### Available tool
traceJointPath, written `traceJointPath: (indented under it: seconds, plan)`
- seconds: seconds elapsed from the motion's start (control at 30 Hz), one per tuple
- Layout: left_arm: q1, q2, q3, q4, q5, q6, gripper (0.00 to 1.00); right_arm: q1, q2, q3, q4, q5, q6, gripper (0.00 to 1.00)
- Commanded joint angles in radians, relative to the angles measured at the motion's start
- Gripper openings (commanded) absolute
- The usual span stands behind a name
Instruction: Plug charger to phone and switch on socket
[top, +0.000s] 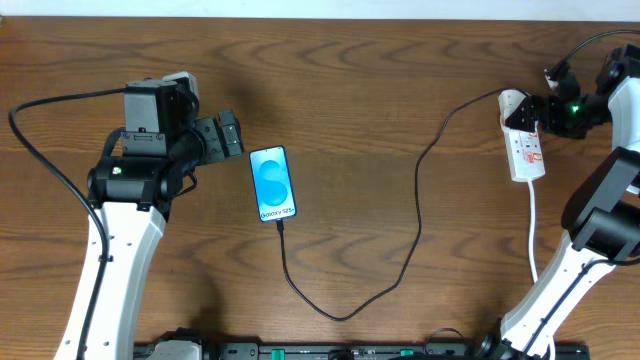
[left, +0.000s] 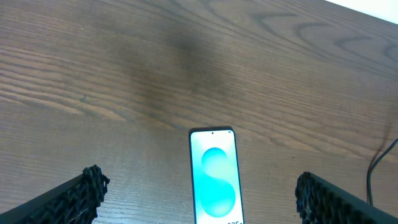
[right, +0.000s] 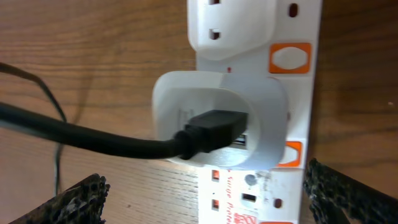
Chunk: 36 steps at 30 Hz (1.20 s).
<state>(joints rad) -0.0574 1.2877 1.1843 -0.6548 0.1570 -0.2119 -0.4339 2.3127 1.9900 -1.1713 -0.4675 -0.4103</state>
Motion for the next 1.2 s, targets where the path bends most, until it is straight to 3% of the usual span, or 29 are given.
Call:
traceJointPath:
  seconds: [0.0,1.17]
  plan:
    - [-0.002,0.001,0.022,-0.003,-0.010,0.009,0.99,0.003,0.013,0.017,-0.007,-0.063,-0.013,0.99]
    - [-0.002,0.001,0.022,-0.003,-0.010,0.009,0.99,0.014,0.033,0.008,-0.024,-0.085,-0.014,0.99]
